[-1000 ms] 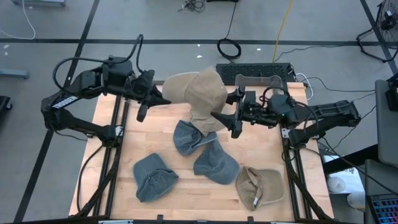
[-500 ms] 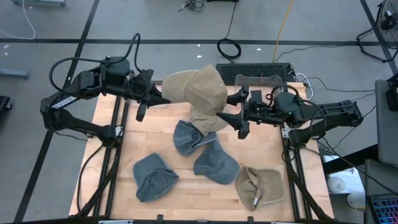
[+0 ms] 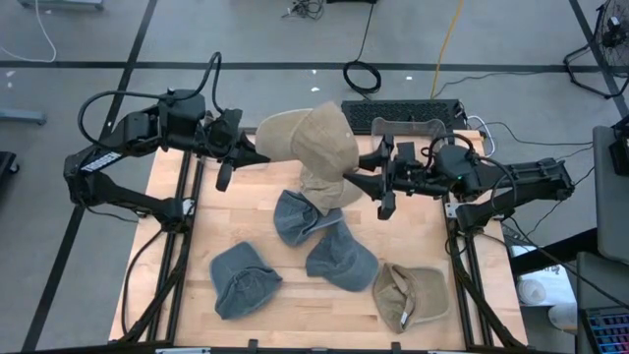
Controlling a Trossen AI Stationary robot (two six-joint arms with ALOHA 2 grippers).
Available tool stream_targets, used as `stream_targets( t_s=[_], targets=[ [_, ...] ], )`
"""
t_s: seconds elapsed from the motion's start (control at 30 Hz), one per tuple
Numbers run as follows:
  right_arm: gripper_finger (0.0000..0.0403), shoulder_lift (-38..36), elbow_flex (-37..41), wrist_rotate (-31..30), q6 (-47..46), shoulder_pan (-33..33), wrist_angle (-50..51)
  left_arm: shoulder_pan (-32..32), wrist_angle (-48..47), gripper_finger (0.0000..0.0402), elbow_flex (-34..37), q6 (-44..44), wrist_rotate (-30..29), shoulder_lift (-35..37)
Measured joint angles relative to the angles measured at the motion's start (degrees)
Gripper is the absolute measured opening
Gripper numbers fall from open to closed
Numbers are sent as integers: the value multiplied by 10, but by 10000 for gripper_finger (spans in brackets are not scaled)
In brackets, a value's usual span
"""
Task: Pick & Place hat
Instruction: Put the top left brown cap into the right transparent bin
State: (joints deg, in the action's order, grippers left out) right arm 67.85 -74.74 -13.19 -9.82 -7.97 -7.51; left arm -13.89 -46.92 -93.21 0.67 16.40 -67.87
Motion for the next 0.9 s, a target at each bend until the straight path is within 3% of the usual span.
stream_targets(
  t_s=[0.27,0.37,0.67,0.9],
  targets=[
    [16,-2,0,6,20,0,-1,0,0,9,0,10,0,0],
    [11,-2,0,27,24,0,-18,0,1,14,0,19,-1,0],
    [9,-40,-1,42,75,-22,-39,0,3,97,0,62,-24,0],
    [9,-88,-1,-47,129,-74,4,-9,0,157,0,99,-119,0]
  ],
)
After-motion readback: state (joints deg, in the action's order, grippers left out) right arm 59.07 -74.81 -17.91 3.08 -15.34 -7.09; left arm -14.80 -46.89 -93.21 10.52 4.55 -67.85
